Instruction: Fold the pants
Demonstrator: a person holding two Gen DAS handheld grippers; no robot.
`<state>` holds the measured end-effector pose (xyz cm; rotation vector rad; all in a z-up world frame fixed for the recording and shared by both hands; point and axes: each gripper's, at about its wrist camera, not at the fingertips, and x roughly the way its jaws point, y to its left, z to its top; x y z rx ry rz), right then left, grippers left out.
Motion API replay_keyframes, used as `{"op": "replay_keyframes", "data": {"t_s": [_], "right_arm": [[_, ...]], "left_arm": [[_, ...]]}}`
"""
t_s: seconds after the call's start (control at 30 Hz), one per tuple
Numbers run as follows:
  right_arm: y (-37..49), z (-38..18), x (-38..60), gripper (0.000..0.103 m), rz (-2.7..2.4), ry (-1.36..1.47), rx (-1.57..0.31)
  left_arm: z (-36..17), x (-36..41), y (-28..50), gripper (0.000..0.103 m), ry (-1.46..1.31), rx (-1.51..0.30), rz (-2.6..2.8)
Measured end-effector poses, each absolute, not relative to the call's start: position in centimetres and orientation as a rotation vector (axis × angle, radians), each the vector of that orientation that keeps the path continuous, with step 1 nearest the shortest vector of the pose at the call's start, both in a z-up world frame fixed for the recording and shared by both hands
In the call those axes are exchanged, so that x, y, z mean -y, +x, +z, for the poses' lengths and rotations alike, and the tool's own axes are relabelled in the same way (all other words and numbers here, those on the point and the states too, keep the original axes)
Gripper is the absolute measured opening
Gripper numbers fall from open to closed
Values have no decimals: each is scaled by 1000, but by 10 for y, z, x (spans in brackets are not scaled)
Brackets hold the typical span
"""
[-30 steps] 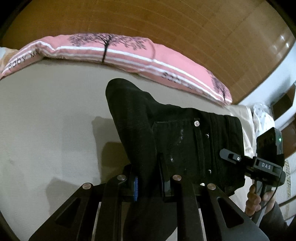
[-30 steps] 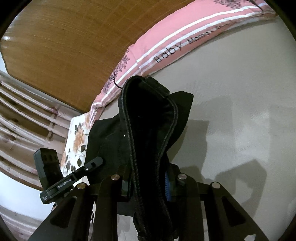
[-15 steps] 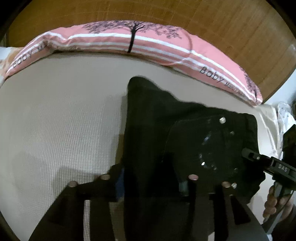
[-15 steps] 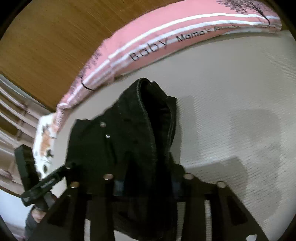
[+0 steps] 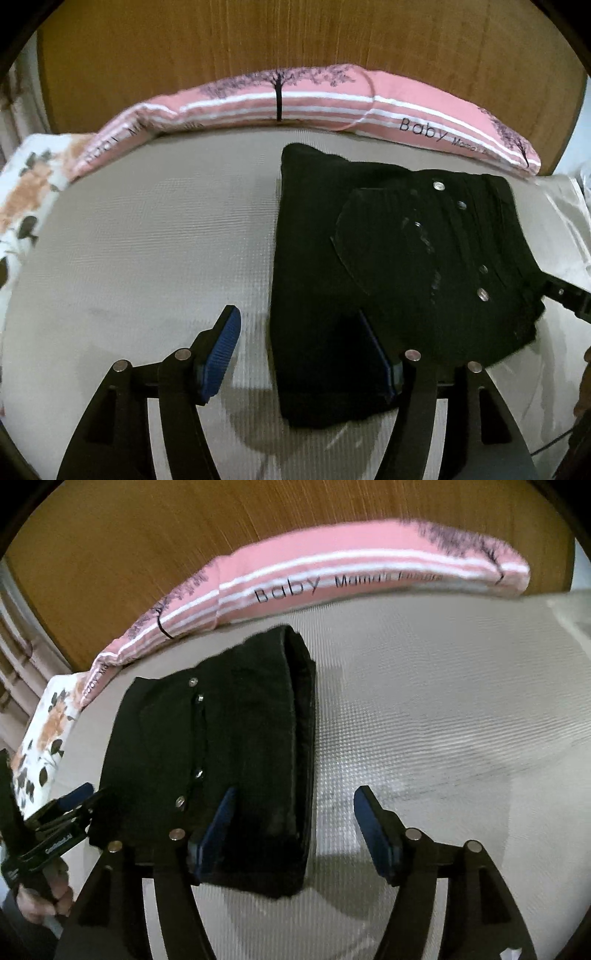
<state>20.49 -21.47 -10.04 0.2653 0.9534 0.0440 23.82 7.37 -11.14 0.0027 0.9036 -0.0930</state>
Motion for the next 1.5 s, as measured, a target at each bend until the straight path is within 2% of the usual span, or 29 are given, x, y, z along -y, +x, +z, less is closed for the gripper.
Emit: {"op": "replay_keyframes", "data": {"t_s": [0.4,0.6,0.93,1.5], "right_arm": [[136,-67,166,92,22,140,-848],[109,-56,143,99,37,135,-820],[83,-45,125,102,33,77,-788],[80,-55,120,102,-4,89,-822]], "left_arm": [[-77,-66,156,71,66,-845,-30],[-67,-67,126,72,63,-831,-13],[-68,-72,99,72,40,-825,21],[-82,-75,99,72,36,-858,22]]}}
